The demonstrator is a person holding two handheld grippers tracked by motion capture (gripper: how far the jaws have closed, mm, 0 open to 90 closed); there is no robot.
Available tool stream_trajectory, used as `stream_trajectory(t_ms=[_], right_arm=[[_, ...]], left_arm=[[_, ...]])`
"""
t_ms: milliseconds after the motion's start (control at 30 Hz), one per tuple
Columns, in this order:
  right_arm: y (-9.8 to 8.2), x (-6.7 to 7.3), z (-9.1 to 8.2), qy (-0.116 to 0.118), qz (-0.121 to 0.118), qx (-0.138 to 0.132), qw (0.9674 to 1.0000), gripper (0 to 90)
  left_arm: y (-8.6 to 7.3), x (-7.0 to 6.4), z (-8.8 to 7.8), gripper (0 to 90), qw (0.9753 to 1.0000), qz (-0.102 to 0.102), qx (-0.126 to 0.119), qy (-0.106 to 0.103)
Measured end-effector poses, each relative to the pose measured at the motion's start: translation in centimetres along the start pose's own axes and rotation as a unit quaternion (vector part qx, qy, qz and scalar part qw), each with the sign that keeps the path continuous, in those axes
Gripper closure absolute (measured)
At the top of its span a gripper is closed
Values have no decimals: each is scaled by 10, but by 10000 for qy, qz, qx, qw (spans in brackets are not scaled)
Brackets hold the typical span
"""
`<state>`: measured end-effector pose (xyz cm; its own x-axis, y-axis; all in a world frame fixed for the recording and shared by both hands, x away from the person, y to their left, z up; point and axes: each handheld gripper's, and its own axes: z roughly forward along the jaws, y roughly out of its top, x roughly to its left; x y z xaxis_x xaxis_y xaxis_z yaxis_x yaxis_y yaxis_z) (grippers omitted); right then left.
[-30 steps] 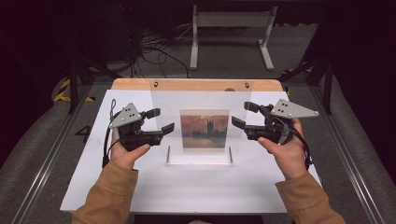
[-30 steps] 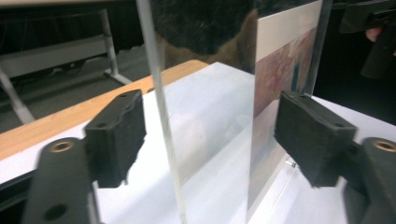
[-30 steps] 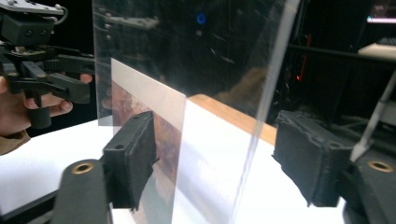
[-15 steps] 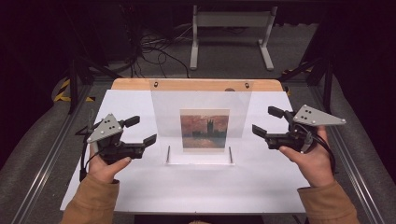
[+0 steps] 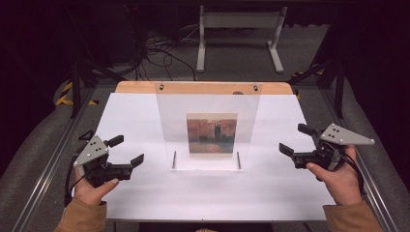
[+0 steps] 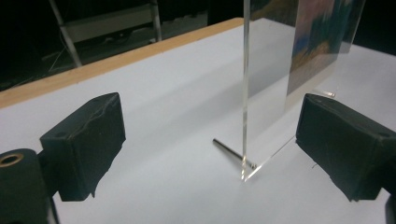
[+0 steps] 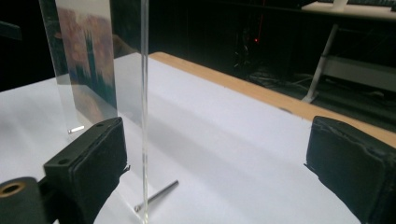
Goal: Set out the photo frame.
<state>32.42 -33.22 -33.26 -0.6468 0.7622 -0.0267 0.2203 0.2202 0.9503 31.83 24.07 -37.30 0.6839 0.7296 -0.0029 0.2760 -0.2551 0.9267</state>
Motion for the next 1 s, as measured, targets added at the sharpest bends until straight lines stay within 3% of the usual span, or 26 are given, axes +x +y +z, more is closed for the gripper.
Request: stream_trajectory(t_ms=[200,300,533,733,833,900,1000], right_arm=[[-24,-6,-1,-141,64,180,9997,32],[-38,-6,4,-133,133,191,9996,27],[-69,-10,17,-177,157,518,9984,26],[-82,-10,20,-169,113,425,9989,27],[-88,-10,24,-141,78,363,9992,26],[-92,-10,27,-132,93,333,9993,25],[-102,-8,33,-89,92,375,9992,24]], left_arm=[[-25,4,4,81,9998,-158,68,104],[-34,7,6,81,9996,-179,61,190],[-51,11,13,83,9995,-185,4,246],[-61,10,22,82,9995,-39,80,309],[-67,11,26,96,9987,-17,207,475],[-71,12,30,96,9985,-73,260,467],[-75,13,34,95,9991,-235,144,327]])
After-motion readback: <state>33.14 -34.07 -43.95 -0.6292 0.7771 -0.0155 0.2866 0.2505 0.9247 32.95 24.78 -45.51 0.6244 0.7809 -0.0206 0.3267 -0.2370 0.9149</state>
